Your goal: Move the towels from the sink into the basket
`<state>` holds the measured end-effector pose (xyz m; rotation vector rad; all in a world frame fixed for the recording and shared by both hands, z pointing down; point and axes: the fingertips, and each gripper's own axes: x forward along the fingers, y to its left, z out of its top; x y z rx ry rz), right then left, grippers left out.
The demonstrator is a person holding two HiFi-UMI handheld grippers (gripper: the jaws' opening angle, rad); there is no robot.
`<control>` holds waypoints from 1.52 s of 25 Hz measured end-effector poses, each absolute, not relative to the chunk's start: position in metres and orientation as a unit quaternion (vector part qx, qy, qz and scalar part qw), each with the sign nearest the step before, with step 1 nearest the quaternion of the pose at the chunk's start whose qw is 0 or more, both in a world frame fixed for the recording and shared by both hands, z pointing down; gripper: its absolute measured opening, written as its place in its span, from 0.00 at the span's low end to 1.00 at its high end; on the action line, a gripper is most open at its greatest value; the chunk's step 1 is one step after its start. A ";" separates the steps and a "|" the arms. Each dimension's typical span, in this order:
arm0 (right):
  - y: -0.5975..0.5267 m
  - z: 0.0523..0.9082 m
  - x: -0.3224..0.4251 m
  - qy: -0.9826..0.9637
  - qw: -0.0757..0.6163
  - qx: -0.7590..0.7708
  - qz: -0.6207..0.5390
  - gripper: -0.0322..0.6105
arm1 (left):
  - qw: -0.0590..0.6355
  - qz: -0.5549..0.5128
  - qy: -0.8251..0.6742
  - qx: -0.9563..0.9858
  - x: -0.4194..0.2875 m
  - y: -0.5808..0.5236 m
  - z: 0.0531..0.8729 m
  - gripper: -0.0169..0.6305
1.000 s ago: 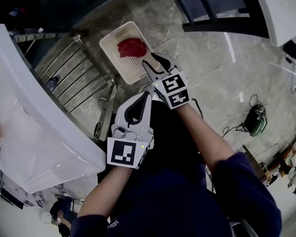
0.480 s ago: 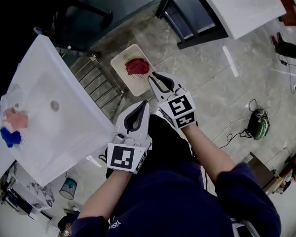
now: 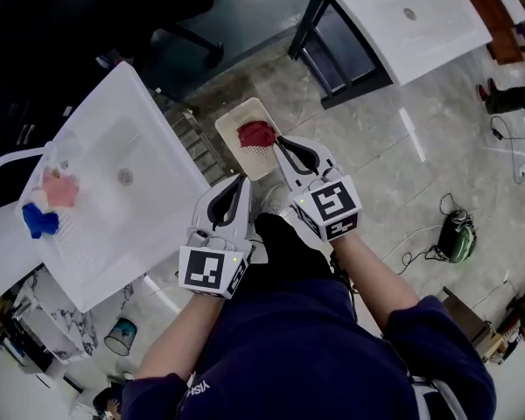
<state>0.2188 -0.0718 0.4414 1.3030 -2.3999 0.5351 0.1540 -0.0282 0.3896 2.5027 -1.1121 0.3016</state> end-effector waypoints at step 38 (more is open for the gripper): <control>-0.055 0.304 -0.148 -0.912 0.160 0.367 0.089 0.07 | 0.108 0.039 -0.544 0.831 -0.254 -0.014 0.294 0.03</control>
